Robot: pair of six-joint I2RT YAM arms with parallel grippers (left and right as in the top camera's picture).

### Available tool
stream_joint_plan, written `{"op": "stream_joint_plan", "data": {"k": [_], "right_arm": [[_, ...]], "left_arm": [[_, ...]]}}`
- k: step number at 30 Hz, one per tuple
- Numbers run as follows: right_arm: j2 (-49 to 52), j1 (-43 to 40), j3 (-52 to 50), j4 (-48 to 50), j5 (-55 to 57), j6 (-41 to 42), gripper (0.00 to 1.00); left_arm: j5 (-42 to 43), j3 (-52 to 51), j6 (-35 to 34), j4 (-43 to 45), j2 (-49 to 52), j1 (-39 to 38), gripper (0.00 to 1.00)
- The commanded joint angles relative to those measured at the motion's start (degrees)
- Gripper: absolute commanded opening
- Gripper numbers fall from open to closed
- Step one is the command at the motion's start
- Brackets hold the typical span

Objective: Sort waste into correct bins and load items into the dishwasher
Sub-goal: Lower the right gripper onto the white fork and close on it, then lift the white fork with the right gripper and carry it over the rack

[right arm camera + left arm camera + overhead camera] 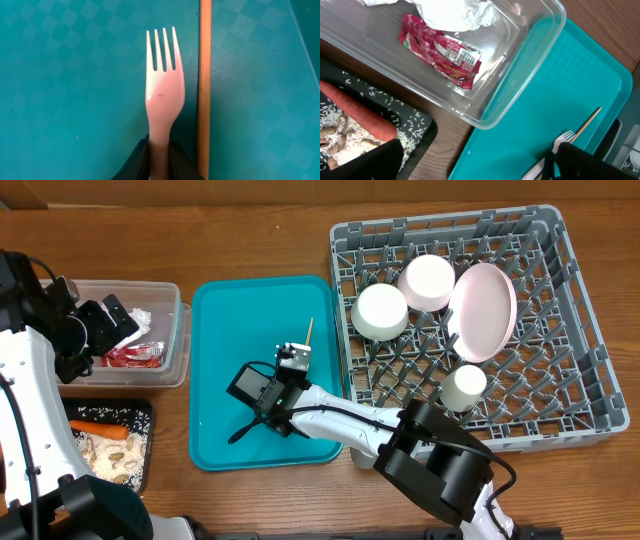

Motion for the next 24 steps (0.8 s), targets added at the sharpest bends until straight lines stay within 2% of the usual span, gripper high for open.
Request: {"op": "stream_joint_plan", "data": {"k": [1,4,8,18,24], "right_arm": [[-1.3,-0.2,0.2,-0.4,-0.1,-2.6,0.04],[-2.8,-0.2,0.2,-0.3,-0.7,-3.8,0.04],[-5.7,-0.2,0.2,0.5,-4.6,-11.5,0.04],[-7.5,-0.2,0.2,-0.4,-6.8,-12.4,0.04],[-11.9,-0.7,0.2,-1.3,-6.7,-23.9,0.04]], "left_arm": [[0.3,1.2,-0.3,0.1,-0.1,-0.1,1.0],[0.3,1.2,-0.3,0.1,-0.1,-0.1,1.0],[0.3,1.2,-0.3,0.1,-0.1,-0.1,1.0],[0.3,1.2,-0.3,0.1,-0.1,-0.1,1.0],[0.3,1.2,-0.3,0.1,-0.1,-0.1,1.0]]}}
